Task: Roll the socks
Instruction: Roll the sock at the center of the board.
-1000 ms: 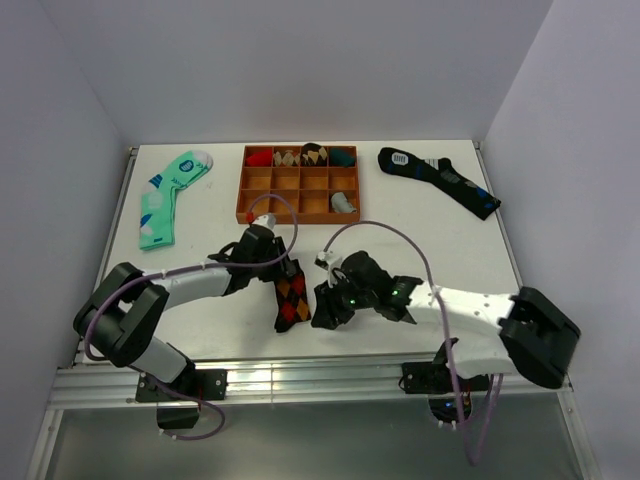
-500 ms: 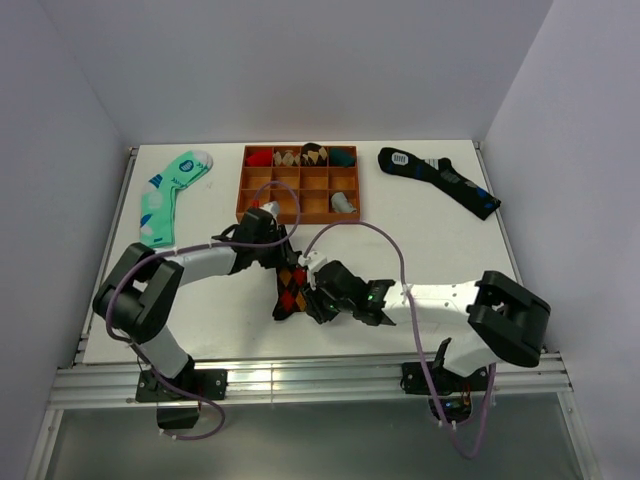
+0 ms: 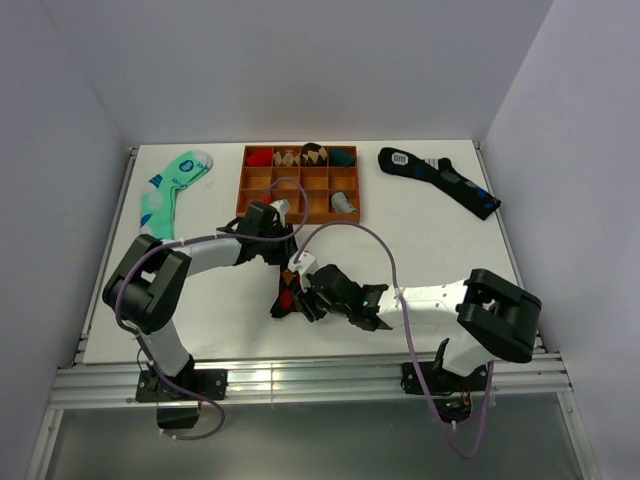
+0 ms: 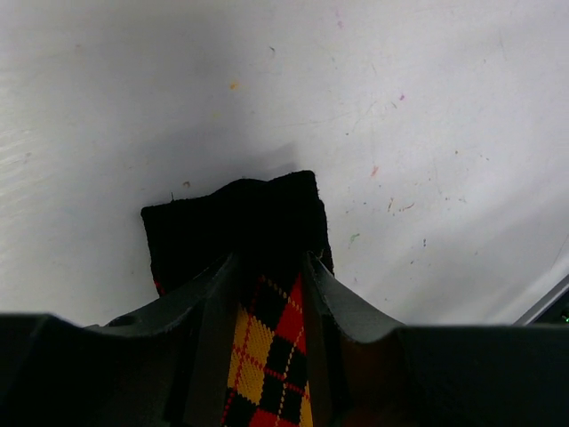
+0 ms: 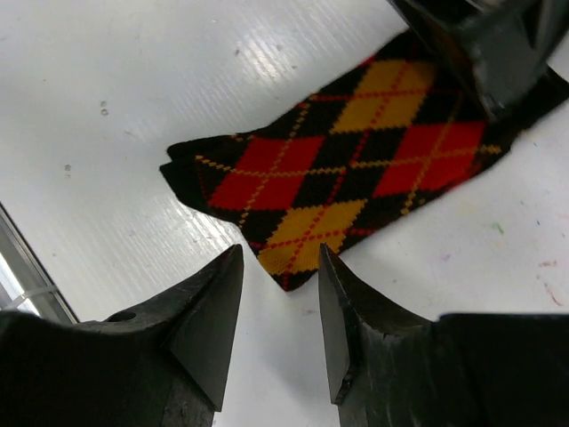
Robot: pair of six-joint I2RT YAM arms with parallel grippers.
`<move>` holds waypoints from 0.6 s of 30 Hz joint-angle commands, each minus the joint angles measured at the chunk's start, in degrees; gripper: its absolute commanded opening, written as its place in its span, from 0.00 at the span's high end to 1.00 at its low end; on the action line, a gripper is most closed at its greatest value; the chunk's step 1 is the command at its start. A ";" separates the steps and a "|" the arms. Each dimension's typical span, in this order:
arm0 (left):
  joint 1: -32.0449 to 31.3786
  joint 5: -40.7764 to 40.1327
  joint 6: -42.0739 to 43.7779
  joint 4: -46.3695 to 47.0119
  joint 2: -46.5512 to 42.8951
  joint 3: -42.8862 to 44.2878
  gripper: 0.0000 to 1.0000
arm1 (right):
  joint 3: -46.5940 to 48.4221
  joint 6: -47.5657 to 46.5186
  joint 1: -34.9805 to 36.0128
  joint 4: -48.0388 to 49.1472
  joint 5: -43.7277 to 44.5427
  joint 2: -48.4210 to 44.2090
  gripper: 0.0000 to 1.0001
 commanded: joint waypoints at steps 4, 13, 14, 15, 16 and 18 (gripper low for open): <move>-0.11 5.55 3.81 -2.24 3.13 1.56 0.60 | 4.50 -5.34 0.82 3.47 -3.36 2.41 0.53; -0.20 6.88 3.46 -3.30 2.08 2.62 0.59 | 3.55 -7.99 1.70 2.94 -3.46 3.91 0.53; -0.20 6.80 3.37 -3.21 2.08 2.71 0.59 | 3.28 -7.99 1.62 2.85 -3.11 3.82 0.53; -0.11 6.88 3.37 -3.30 1.99 2.71 0.59 | 3.02 -7.99 1.62 2.94 -2.93 3.82 0.53; -0.11 6.97 3.28 -3.21 1.99 2.71 0.59 | 2.23 -7.99 1.62 3.55 -3.02 3.56 0.53; -0.20 7.06 3.20 -3.30 2.16 2.79 0.59 | 1.44 -7.99 1.70 5.04 -3.63 3.12 0.53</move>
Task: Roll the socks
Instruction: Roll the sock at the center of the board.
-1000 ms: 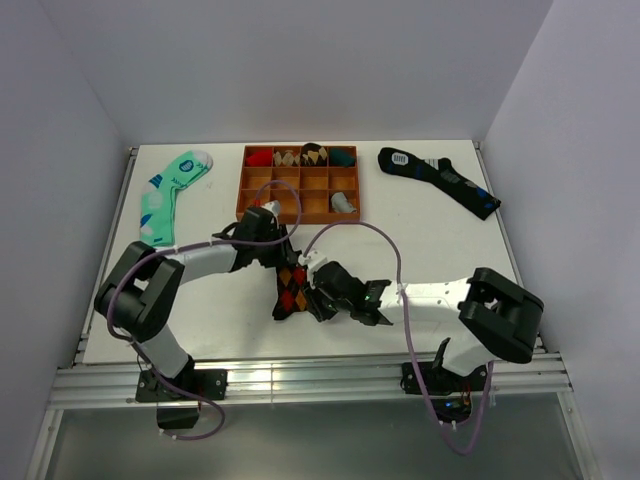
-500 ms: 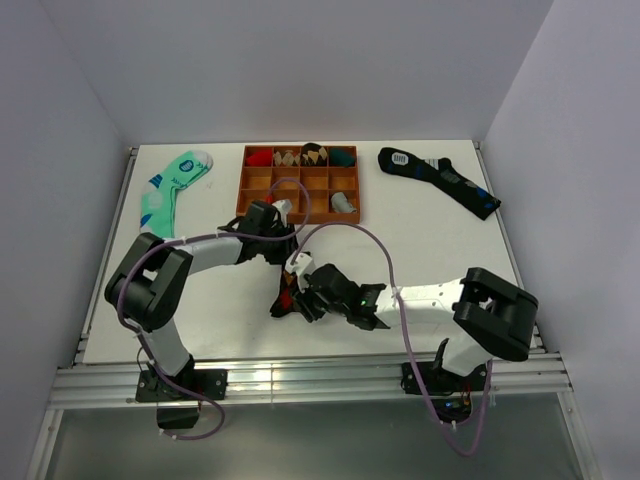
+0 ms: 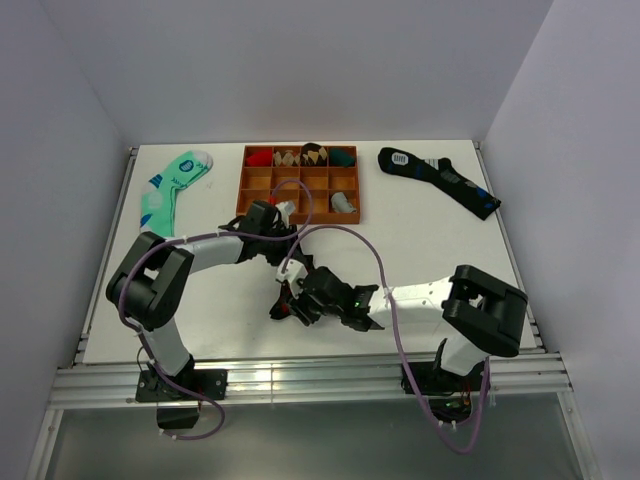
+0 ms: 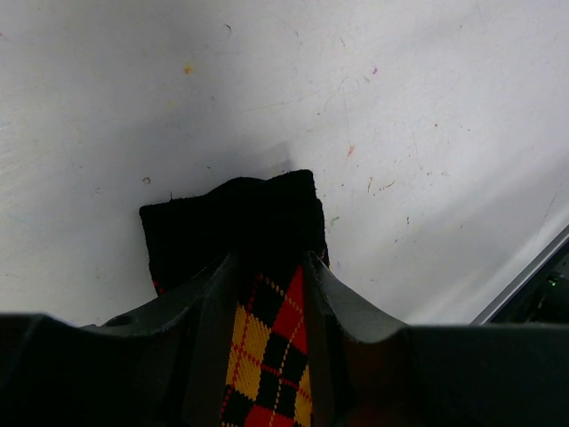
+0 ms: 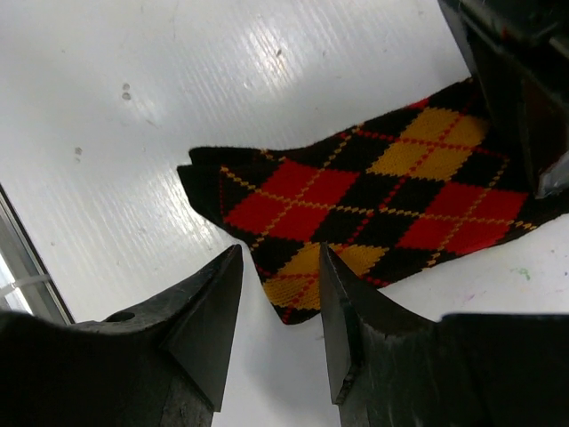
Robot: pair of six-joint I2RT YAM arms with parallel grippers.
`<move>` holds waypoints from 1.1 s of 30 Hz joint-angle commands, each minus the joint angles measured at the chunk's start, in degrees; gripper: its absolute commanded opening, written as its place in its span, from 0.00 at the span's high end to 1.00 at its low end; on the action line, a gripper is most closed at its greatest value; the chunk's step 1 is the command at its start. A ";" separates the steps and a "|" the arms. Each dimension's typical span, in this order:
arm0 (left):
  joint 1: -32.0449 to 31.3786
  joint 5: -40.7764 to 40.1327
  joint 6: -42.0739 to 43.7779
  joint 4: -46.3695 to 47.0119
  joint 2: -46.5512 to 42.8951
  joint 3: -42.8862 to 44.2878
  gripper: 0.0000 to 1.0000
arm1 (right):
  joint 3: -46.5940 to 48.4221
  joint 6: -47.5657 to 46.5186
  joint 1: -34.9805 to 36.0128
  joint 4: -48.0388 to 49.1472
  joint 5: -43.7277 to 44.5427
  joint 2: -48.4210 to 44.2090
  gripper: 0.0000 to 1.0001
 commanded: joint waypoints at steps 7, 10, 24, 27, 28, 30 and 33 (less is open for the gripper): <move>-0.26 0.94 1.12 -2.45 1.23 1.35 0.59 | -2.48 -1.17 0.61 5.30 0.61 0.79 0.53; -0.26 0.67 1.12 -2.71 1.40 1.62 0.59 | -2.57 -1.17 1.58 5.39 2.27 0.70 0.52; -0.35 0.24 0.77 -2.27 1.58 1.27 0.59 | -4.24 -1.08 4.65 9.07 12.03 4.05 0.52; -0.44 0.23 0.85 -2.18 1.93 1.18 0.59 | -4.68 -1.17 5.09 9.17 13.61 2.20 0.52; -0.35 0.23 0.85 -2.18 2.11 1.27 0.59 | -4.51 -1.17 5.10 8.99 13.53 1.85 0.51; -0.35 0.15 0.85 -2.18 2.19 1.27 0.59 | -3.46 -1.17 5.10 7.85 13.36 1.85 0.51; -0.35 0.06 0.94 -2.18 2.02 1.18 0.59 | -2.92 -2.84 5.18 7.85 13.62 2.55 0.52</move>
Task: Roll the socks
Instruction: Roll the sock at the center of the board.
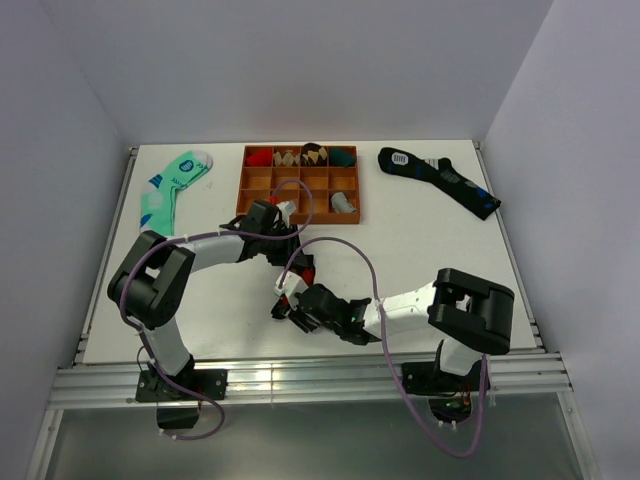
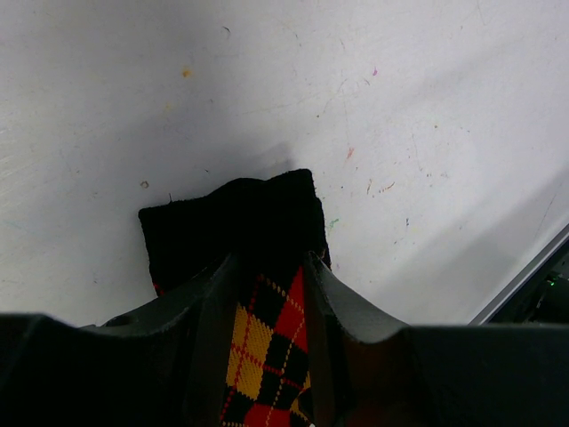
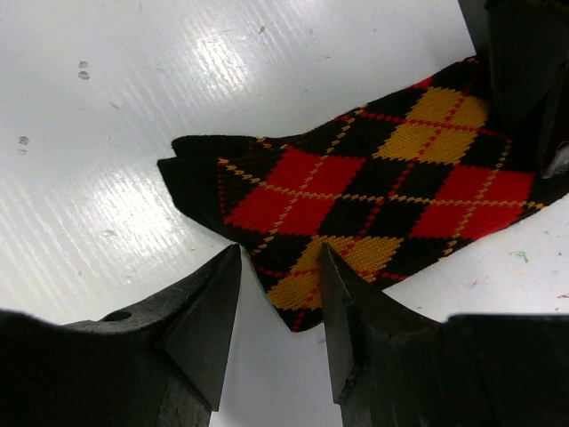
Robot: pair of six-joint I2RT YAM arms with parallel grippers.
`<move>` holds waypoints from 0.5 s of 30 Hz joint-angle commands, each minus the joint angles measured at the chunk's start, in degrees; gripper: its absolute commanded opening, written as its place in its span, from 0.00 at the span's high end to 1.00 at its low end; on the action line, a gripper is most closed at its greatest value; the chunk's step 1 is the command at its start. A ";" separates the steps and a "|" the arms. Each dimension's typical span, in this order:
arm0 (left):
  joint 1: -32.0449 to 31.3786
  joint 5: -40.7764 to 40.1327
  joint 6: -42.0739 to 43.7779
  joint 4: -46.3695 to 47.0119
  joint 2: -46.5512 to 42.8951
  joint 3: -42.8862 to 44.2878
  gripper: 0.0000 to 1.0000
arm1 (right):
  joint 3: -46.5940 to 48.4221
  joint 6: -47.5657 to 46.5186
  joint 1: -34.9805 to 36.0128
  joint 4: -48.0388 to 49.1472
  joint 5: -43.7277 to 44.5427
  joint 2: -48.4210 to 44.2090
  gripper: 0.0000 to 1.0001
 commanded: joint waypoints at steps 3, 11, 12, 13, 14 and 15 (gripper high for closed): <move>-0.44 -0.47 0.96 -1.66 1.28 0.41 0.59 | 0.70 -1.81 0.51 0.70 3.11 -1.45 0.52; -0.53 -0.73 1.05 -1.83 1.54 0.41 0.59 | 2.46 -3.04 0.68 0.70 2.67 1.09 0.51; -0.53 -0.73 1.05 -1.83 1.45 0.41 0.59 | 2.20 -3.04 0.68 1.31 2.76 1.18 0.51; -0.53 -0.73 1.05 -1.83 1.45 0.33 0.59 | 2.11 -3.13 0.77 1.75 2.67 1.45 0.51; -0.61 -0.82 1.05 -1.83 1.63 0.41 0.59 | 2.02 -3.13 0.77 2.02 2.58 1.71 0.51; -0.61 -0.73 0.97 -1.92 1.71 0.41 0.59 | 1.93 -3.21 0.77 2.28 2.67 1.97 0.51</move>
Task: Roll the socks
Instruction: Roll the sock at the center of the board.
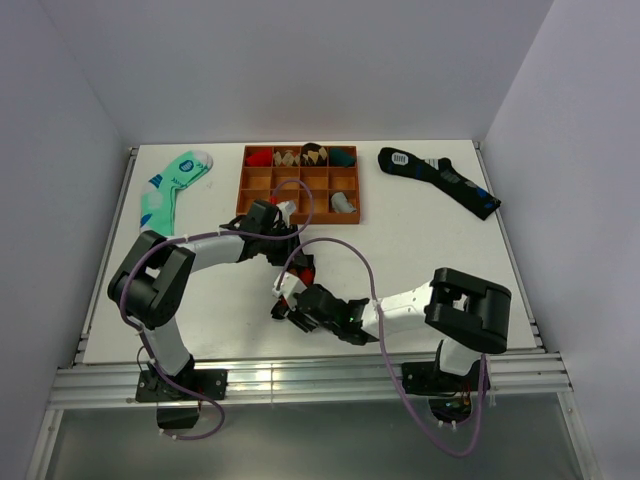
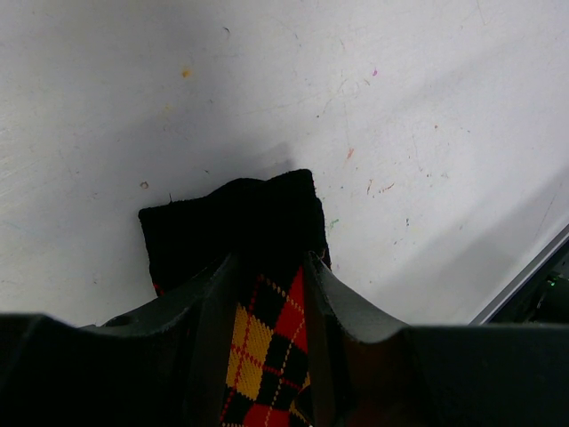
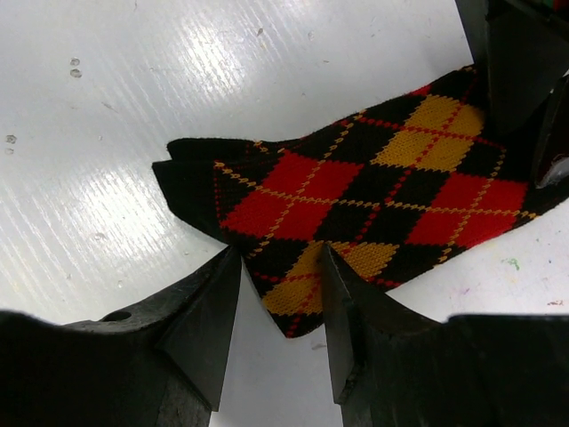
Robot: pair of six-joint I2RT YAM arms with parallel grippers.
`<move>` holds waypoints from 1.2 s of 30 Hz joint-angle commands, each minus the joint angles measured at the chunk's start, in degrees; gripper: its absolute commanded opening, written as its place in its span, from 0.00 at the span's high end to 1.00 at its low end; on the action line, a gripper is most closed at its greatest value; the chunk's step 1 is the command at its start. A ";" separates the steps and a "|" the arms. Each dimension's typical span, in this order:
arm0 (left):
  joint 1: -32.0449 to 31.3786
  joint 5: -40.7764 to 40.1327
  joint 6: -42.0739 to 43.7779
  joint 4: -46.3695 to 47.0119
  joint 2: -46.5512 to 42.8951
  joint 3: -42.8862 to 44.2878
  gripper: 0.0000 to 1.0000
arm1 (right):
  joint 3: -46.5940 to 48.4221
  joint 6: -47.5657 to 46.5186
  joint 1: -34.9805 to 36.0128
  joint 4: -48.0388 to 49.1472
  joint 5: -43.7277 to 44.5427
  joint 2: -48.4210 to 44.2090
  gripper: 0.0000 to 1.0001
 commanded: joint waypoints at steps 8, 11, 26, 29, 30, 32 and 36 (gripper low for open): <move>-0.64 -0.80 0.96 -1.68 1.91 0.15 0.59 | 0.11 0.53 -0.41 5.25 -0.73 3.14 0.53; -0.72 -0.89 0.96 -1.85 1.83 0.24 0.59 | 0.02 1.14 -1.29 5.69 -2.31 4.20 0.57; -1.08 -2.90 -0.17 -1.07 1.12 -1.17 0.59 | 0.73 9.58 -7.96 -2.82 -12.85 1.48 0.80; -1.25 -4.31 -0.97 -0.63 -0.02 -2.40 0.59 | 0.38 12.21 -11.30 -5.29 -19.08 -0.45 0.80; -1.34 -5.01 -1.32 -0.19 -0.89 -3.36 0.59 | 0.38 13.87 -12.09 -5.82 -23.02 -0.89 0.80; -1.43 -5.19 -2.80 1.56 -1.69 -4.77 0.59 | 0.46 16.51 -14.29 -7.22 -27.08 -1.34 0.79; -1.60 -6.42 -5.10 5.07 -4.41 -9.42 0.60 | 2.13 19.77 -15.70 -11.53 -34.21 -0.46 0.80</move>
